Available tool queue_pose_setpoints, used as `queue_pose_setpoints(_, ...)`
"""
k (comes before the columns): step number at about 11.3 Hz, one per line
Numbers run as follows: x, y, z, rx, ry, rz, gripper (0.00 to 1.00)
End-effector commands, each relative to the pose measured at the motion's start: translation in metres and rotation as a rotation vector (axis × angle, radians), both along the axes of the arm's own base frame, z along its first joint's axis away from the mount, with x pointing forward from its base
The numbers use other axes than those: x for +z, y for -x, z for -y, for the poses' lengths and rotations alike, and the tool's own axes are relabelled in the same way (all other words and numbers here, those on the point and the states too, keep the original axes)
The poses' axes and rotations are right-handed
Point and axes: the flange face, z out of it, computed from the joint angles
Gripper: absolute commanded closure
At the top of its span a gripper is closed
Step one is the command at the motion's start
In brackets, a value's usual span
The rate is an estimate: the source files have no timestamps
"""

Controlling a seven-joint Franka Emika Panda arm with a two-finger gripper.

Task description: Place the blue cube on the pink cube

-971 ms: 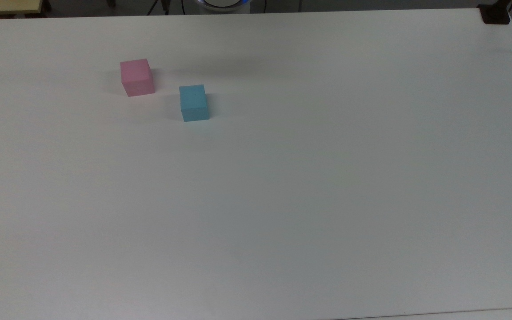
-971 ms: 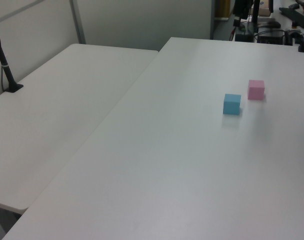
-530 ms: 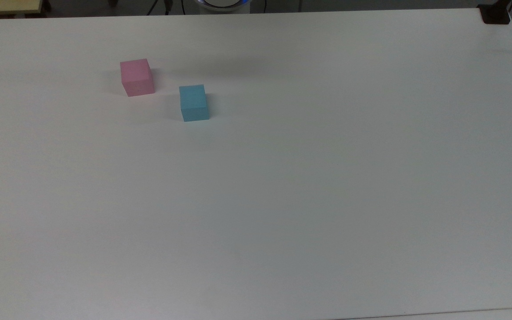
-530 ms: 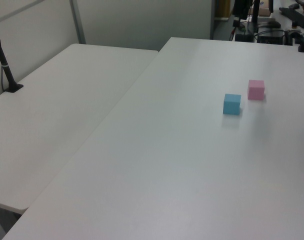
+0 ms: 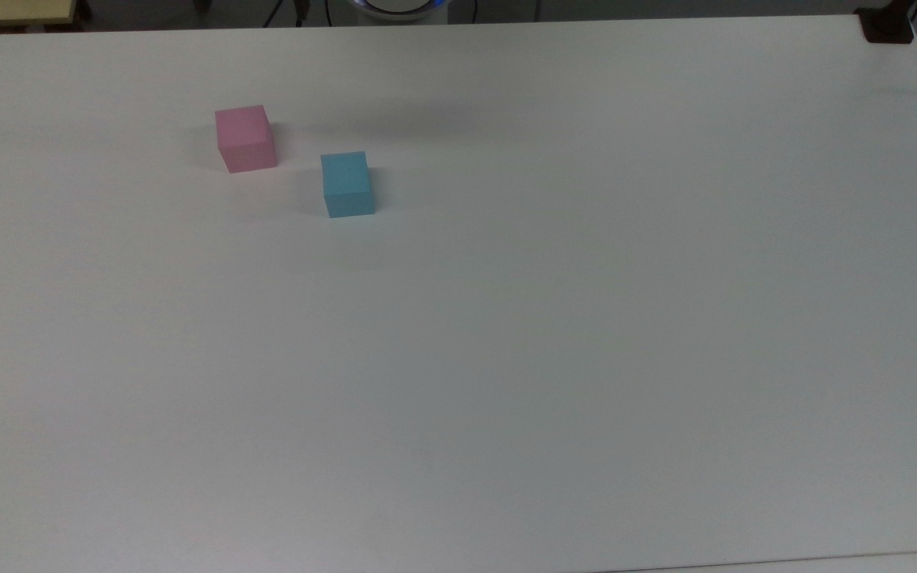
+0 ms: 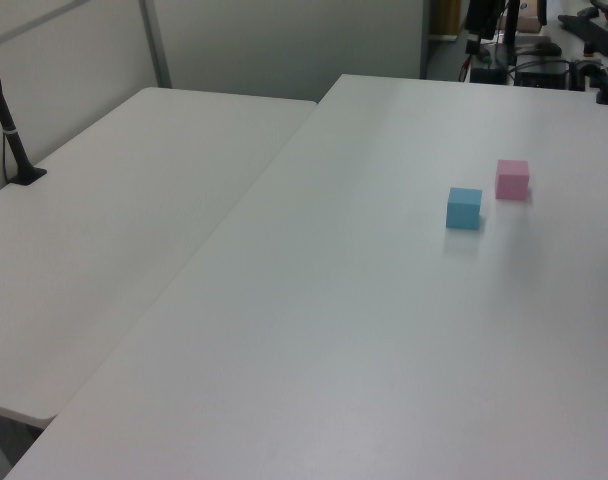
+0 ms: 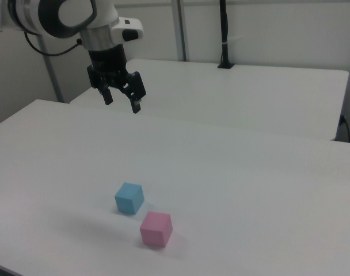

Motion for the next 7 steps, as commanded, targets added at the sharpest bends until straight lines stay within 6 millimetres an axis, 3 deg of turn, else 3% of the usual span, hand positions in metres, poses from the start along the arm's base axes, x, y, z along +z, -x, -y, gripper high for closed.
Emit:
queue_pose_setpoints(1,0.0,0.002,0.003,0.007,0.007,0.002,0.0)
queue_pose_setpoints(4,-0.011,0.002,0.008,0.12,0.057,-0.029,0.0)
queue_pose_setpoints(7,-0.046,0.004,0.01,0.367,0.084,-0.12,0.0)
